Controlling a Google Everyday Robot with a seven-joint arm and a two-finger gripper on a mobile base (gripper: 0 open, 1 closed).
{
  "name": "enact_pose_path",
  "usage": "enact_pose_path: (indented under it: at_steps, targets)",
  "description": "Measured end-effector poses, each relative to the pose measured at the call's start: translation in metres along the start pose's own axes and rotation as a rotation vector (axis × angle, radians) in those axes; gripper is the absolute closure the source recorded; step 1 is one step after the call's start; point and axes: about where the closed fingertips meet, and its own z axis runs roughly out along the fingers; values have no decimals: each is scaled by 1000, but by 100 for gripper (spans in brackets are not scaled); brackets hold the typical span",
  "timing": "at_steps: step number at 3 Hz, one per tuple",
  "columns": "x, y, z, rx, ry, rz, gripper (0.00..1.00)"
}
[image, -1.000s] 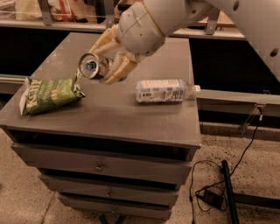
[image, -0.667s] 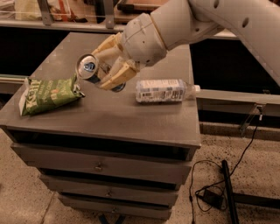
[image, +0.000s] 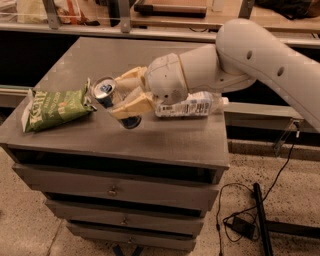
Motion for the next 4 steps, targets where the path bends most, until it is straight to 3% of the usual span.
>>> enact_pose_path:
  at_steps: [1, 2, 3, 4]
  targets:
    - [29, -15, -1, 109, -64, 83, 100]
    - [45, -26, -3, 162, -118, 114, 100]
    - [59, -34, -4, 198, -173, 143, 84]
    - [62, -37, -4, 207, -175, 152, 66]
